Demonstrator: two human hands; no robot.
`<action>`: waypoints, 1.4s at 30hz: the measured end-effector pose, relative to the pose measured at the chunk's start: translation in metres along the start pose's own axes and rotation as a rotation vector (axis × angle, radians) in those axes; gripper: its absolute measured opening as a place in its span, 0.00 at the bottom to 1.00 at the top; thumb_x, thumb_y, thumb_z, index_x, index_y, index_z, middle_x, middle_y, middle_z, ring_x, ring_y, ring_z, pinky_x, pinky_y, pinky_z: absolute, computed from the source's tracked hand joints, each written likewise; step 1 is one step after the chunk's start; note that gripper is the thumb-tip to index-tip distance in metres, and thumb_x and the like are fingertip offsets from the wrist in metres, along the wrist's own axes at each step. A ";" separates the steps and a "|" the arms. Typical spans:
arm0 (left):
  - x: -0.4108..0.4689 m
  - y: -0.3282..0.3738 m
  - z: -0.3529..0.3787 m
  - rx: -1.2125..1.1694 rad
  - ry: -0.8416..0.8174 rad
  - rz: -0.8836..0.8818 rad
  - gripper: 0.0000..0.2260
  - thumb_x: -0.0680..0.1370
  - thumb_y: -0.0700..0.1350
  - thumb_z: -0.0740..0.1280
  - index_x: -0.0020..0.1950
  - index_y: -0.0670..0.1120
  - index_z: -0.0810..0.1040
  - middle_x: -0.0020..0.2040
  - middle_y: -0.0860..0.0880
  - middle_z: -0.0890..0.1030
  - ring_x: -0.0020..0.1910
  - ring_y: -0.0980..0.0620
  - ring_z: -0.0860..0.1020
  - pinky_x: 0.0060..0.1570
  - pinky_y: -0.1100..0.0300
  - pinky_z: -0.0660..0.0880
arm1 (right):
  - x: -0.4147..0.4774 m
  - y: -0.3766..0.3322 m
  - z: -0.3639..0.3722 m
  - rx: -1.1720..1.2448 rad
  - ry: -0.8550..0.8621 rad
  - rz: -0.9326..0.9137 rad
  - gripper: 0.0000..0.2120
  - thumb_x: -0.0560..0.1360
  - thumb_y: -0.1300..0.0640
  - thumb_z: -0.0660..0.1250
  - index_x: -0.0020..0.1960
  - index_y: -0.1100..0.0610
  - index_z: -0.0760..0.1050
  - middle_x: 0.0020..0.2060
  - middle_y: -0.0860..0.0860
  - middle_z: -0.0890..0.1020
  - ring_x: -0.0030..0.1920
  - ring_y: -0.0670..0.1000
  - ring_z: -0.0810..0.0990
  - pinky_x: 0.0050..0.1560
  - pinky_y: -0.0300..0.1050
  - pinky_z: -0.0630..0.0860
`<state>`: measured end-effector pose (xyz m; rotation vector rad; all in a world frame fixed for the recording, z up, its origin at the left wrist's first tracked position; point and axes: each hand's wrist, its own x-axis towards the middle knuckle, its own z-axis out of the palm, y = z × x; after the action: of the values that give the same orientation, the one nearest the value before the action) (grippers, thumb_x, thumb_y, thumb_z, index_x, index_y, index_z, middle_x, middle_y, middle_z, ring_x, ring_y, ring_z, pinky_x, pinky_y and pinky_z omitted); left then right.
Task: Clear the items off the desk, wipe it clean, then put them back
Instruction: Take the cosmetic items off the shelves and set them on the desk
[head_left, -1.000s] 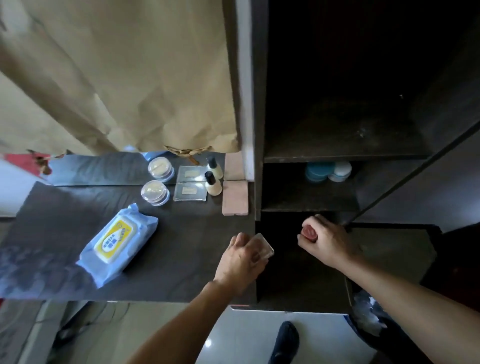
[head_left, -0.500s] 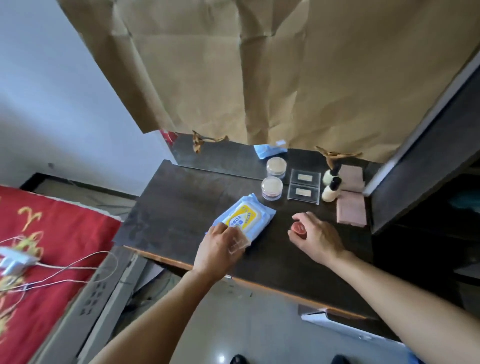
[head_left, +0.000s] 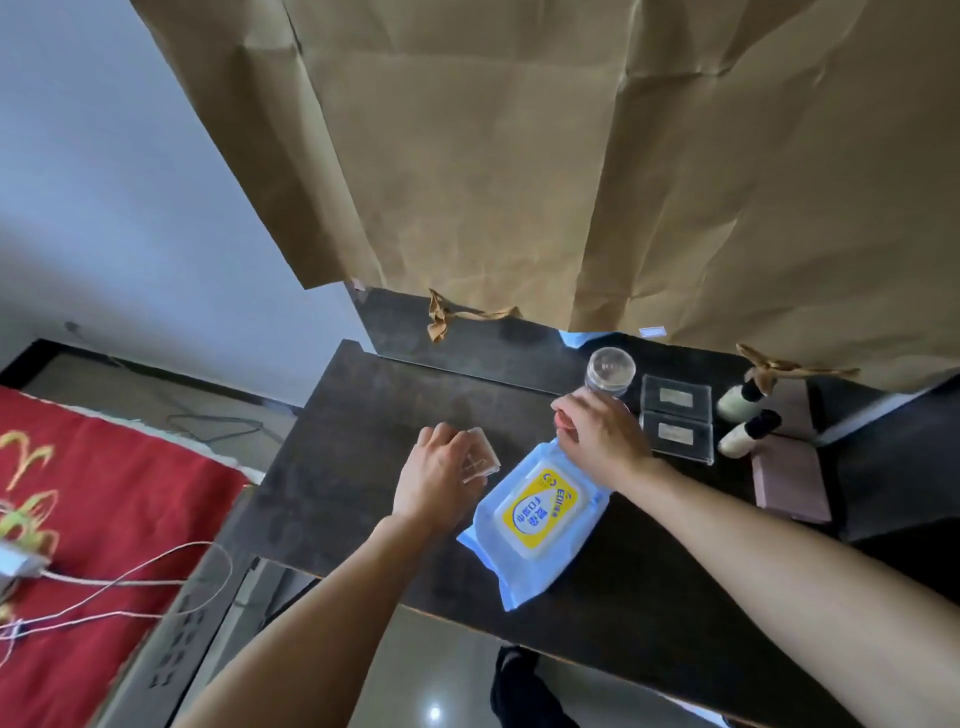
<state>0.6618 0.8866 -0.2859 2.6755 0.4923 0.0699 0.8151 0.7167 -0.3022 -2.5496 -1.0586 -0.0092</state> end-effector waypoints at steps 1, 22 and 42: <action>0.014 -0.002 0.004 -0.002 -0.013 -0.003 0.19 0.70 0.47 0.72 0.60 0.48 0.76 0.52 0.47 0.75 0.54 0.45 0.70 0.52 0.57 0.69 | 0.013 0.004 0.009 -0.014 -0.016 0.000 0.10 0.64 0.65 0.70 0.44 0.58 0.78 0.40 0.55 0.79 0.42 0.60 0.79 0.41 0.50 0.75; 0.146 -0.033 0.083 0.158 -0.354 0.316 0.25 0.71 0.39 0.66 0.69 0.46 0.70 0.75 0.45 0.63 0.74 0.45 0.59 0.70 0.53 0.62 | 0.064 0.039 0.074 -0.215 -0.354 0.112 0.15 0.69 0.53 0.70 0.54 0.53 0.74 0.49 0.51 0.79 0.52 0.56 0.76 0.53 0.51 0.68; -0.002 0.139 0.029 -0.106 -0.086 0.695 0.08 0.71 0.43 0.62 0.45 0.44 0.79 0.41 0.46 0.79 0.38 0.42 0.79 0.30 0.56 0.74 | -0.196 0.051 -0.086 -0.247 0.142 0.528 0.13 0.65 0.56 0.74 0.50 0.53 0.80 0.45 0.49 0.81 0.44 0.53 0.81 0.37 0.46 0.77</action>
<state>0.7090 0.7561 -0.2557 2.6003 -0.4686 0.1723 0.7215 0.5206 -0.2689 -2.9218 -0.3262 -0.1868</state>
